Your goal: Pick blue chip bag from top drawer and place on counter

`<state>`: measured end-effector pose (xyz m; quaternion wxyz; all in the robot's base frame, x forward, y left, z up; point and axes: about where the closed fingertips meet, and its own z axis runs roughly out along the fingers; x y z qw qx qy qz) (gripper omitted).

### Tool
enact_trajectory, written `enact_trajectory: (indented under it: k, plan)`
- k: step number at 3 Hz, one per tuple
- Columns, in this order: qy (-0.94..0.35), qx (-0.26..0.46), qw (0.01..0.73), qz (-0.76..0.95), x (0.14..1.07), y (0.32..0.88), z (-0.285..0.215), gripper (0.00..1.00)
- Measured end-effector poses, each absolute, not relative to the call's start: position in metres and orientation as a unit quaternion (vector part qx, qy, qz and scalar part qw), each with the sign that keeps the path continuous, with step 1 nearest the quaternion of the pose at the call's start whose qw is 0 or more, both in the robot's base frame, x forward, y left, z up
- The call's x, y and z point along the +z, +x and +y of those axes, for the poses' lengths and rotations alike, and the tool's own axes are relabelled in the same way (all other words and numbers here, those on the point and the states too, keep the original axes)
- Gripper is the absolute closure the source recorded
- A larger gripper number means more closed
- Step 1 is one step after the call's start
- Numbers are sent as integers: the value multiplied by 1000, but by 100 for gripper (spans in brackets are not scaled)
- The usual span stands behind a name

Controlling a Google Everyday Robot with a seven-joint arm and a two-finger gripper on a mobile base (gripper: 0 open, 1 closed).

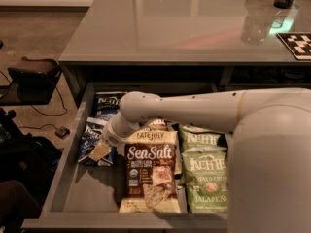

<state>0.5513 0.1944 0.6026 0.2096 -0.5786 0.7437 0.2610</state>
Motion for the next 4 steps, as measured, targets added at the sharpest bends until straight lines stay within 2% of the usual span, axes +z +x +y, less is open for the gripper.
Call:
enact_trajectory:
  k: [1, 3, 4]
  plan:
    - [-581, 289, 260, 715, 645, 540, 187, 100]
    - [-592, 373, 372, 609, 754, 495, 168, 100]
    - [-588, 367, 422, 584, 798, 499, 107, 100]
